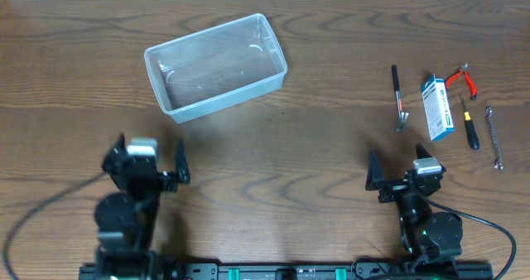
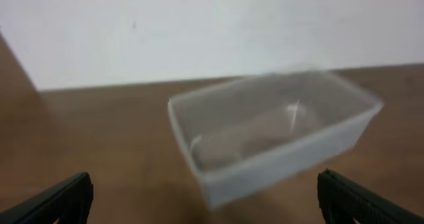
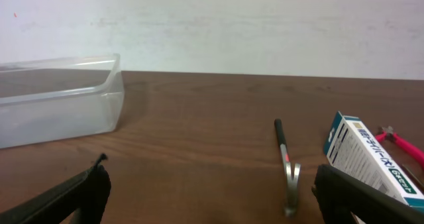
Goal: Pack container
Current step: 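Raise the left arm and move its gripper to the container's left end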
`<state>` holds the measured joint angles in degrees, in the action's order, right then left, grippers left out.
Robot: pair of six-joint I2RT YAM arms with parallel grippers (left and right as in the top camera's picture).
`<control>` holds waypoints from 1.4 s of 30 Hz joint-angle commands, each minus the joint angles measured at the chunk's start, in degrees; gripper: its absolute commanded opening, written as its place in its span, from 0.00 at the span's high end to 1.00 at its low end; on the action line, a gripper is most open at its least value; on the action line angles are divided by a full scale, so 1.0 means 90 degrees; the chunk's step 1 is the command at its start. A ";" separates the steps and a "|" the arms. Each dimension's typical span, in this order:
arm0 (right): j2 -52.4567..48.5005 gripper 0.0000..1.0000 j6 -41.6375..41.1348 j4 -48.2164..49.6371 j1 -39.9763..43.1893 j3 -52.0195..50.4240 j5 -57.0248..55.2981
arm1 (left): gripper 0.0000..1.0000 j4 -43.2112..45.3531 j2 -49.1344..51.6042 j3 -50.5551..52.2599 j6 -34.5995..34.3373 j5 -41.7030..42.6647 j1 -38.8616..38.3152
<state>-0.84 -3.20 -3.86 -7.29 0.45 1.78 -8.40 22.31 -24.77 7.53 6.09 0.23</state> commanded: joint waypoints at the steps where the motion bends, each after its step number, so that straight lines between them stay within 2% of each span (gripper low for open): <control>1: 0.0051 0.01 0.0078 -0.0022 -0.0022 -0.0017 0.0068 | 0.02 -0.0398 0.1418 -0.1700 0.0053 0.0384 0.0010; 3: 0.0051 0.01 0.0075 -0.0022 -0.0022 -0.0017 0.0068 | 0.02 -0.1146 0.2356 -0.2902 0.0141 0.0398 0.0010; 8: 0.0051 0.01 0.0078 -0.0022 -0.0022 -0.0017 0.0068 | 0.02 -0.4080 0.4811 -0.6581 0.0357 0.0398 0.0010; 12: 0.0051 0.01 0.0075 -0.0022 -0.0022 -0.0017 0.0068 | 0.02 -0.5319 0.6035 -0.8701 0.0396 0.0398 0.0010; 15: 0.0051 0.01 0.0075 -0.0019 -0.0022 -0.0017 0.0068 | 0.02 -0.5537 0.6283 -0.9211 0.0330 0.0401 0.0010; 21: 0.0051 0.01 0.0075 -0.0022 -0.0022 -0.0017 0.0068 | 0.00 -0.5549 0.6273 -0.9224 0.0279 0.0401 0.0010; 22: 0.0051 0.02 0.0075 -0.0022 -0.0022 -0.0017 0.0068 | 0.16 -0.5617 0.6275 -0.9221 0.0291 0.0398 0.0010; 23: 0.0051 0.01 0.0075 -0.0022 -0.0022 -0.0017 0.0068 | 0.43 -0.5661 0.6280 -0.9219 0.0359 0.0398 0.0010; 24: 0.0051 0.01 0.0075 -0.0019 -0.0022 -0.0017 0.0068 | 0.59 -0.5700 0.6288 -0.9219 0.0389 0.0393 0.0010; 27: 0.0051 0.01 0.0075 -0.0022 -0.0022 -0.0017 0.0068 | 0.94 -0.5824 0.6297 -0.9219 0.0520 0.0374 0.0010; 31: 0.0051 0.01 0.0075 -0.0022 -0.0022 -0.0017 0.0068 | 0.94 -0.5921 0.6295 -0.9219 0.0512 0.0374 0.0010; 36: 0.0051 0.01 0.0075 -0.0022 -0.0022 -0.0017 0.0068 | 0.94 -0.5897 0.6312 -0.9219 0.0158 0.0364 0.0012; 42: 0.0051 0.01 0.0075 -0.0019 -0.0022 -0.0017 0.0068 | 0.94 -0.6067 0.6620 -0.9221 -0.1032 0.0034 0.0289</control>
<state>-0.82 -3.20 -3.84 -7.29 0.43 1.80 -62.17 79.79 -106.80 5.43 8.16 1.08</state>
